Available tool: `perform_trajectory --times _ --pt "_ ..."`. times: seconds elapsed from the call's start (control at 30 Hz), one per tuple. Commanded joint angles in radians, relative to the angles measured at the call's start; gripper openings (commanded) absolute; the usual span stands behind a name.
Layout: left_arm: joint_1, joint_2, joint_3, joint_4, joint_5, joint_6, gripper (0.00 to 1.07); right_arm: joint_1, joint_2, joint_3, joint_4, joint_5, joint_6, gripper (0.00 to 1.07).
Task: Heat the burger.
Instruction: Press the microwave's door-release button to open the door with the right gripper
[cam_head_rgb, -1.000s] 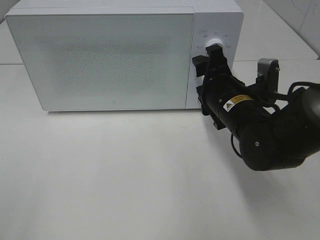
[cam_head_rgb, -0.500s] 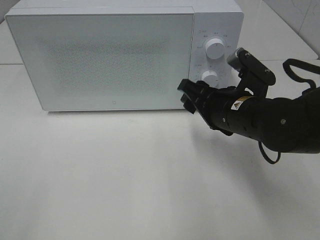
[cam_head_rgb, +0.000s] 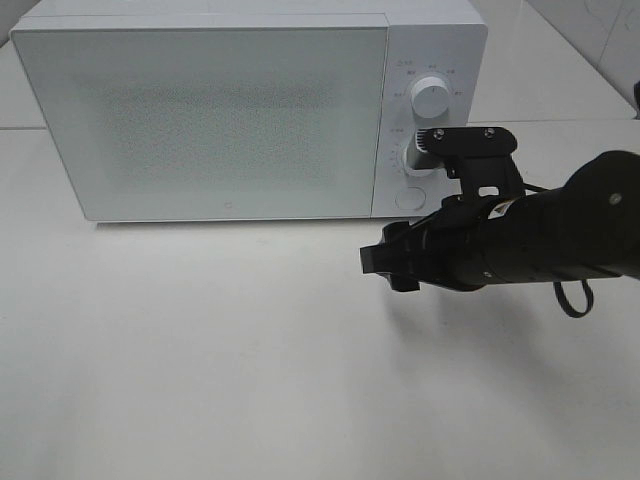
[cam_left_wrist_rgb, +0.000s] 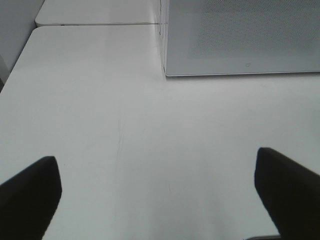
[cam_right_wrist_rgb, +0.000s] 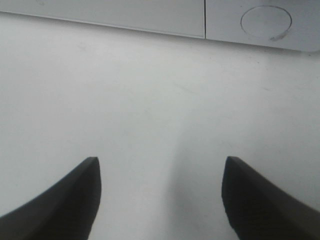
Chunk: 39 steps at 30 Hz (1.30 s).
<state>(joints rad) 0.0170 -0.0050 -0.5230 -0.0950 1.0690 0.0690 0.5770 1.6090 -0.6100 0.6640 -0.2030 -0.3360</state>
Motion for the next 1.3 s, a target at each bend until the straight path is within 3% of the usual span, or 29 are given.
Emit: perform_trajectory --times 0.03,0.1,0.47,0.53,0.83,1.17,1.3 --pt "0.003 -0.015 0.001 0.003 0.004 -0.003 0.99 -0.045 -0.032 0.0 -0.01 0.092 -0.066 0.68" --pt "0.003 -0.015 0.001 0.003 0.004 -0.003 0.99 -0.095 -0.097 0.0 -0.077 0.214 -0.073 0.68" --pt "0.003 -0.015 0.001 0.003 0.004 -0.003 0.99 -0.11 -0.276 0.0 -0.243 0.426 0.014 0.68" --pt "0.003 -0.015 0.001 0.003 0.004 -0.003 0.99 -0.11 -0.361 0.0 -0.362 0.538 0.106 0.68" --pt "0.003 -0.015 0.001 0.003 0.004 -0.003 0.99 -0.11 -0.552 0.0 -0.59 0.781 0.342 0.68" --pt "0.003 -0.015 0.001 0.003 0.004 -0.003 0.99 -0.11 -0.796 0.0 -0.664 0.937 0.377 0.7" --pt "0.003 -0.015 0.001 0.003 0.004 -0.003 0.99 -0.11 -0.99 0.001 -0.684 1.002 0.377 0.79"
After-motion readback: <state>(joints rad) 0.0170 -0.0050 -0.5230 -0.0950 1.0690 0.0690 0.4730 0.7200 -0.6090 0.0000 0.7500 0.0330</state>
